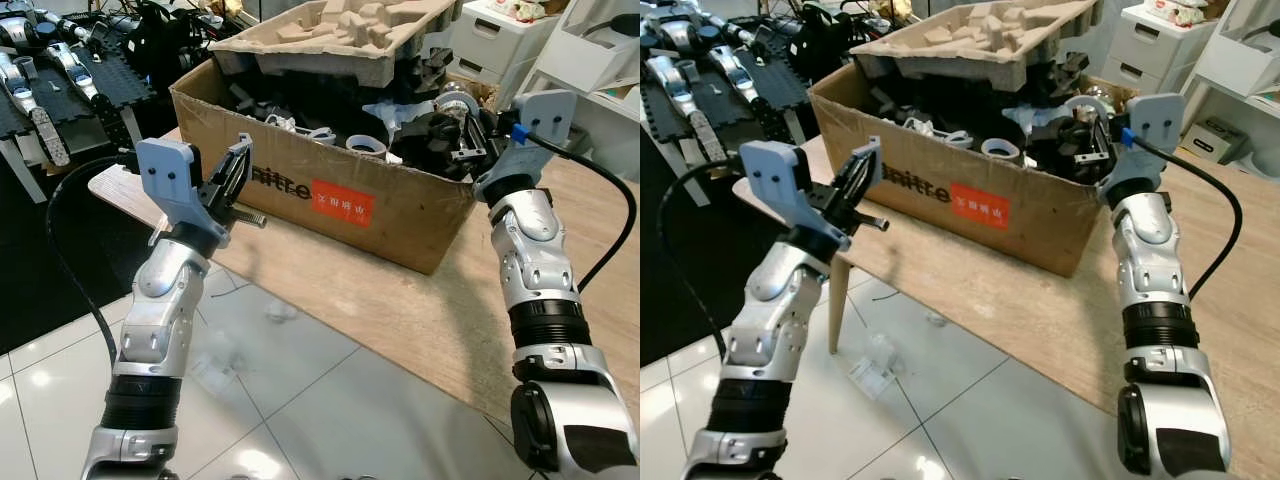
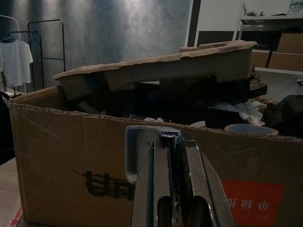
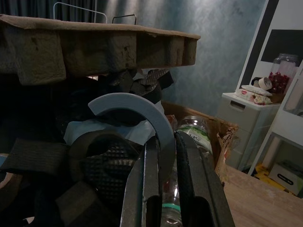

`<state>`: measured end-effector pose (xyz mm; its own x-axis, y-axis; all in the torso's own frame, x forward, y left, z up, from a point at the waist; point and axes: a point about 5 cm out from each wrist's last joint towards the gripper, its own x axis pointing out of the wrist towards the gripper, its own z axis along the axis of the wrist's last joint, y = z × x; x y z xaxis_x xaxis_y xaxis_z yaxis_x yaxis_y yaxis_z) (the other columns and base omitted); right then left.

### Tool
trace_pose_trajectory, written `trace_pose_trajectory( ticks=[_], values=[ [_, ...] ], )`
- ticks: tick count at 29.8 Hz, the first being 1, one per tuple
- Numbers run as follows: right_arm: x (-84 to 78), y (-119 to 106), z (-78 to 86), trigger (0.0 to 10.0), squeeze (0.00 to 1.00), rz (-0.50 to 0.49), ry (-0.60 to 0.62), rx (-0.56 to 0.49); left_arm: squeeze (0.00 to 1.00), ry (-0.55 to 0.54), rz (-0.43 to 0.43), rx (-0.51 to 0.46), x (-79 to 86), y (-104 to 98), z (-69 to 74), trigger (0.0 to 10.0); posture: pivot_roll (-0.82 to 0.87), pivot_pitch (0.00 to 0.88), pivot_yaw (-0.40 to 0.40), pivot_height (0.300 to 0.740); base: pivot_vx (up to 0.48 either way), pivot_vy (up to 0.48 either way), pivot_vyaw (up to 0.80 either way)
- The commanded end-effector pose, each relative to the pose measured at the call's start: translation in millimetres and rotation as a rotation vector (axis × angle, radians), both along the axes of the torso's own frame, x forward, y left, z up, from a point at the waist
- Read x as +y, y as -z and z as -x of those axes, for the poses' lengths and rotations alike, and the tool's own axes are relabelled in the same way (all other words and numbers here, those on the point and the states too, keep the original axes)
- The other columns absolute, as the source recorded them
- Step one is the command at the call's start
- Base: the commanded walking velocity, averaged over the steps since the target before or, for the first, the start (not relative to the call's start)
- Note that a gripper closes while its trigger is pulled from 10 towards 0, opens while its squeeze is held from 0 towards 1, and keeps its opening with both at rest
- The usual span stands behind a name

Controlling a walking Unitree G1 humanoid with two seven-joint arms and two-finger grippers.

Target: Picking trash to rubbish bin

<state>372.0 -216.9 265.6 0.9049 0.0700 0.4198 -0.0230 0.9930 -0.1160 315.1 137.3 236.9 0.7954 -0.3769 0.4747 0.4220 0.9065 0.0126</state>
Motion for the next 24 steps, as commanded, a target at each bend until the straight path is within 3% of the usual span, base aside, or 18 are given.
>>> trace_pose_trajectory(
  ticks=[1, 18, 24],
  values=[
    [1.6, 9, -3.0, 10.0, 0.00, -0.010, -0.008, 0.047, 0.00, 0.001, -0.013, 0.002, 0.2, 1, -0.7, 10.0, 0.09, 0.079, -0.046, 0.740, 0.000, 0.000, 0.00],
    [7.5, 5, -5.6, 10.0, 0.00, 0.040, -0.031, 0.038, 0.00, -0.033, -0.016, -0.009, 7.4, -3, -6.0, 10.0, 0.07, 0.065, -0.038, 0.740, 0.000, 0.000, 0.00],
    [27.5, 15, -7.8, 10.0, 0.00, 0.141, -0.123, 0.084, 0.00, -0.032, -0.019, -0.016, 7.5, -5, -5.9, 10.0, 0.08, 0.063, -0.033, 0.740, 0.000, 0.000, 0.00]
  ],
)
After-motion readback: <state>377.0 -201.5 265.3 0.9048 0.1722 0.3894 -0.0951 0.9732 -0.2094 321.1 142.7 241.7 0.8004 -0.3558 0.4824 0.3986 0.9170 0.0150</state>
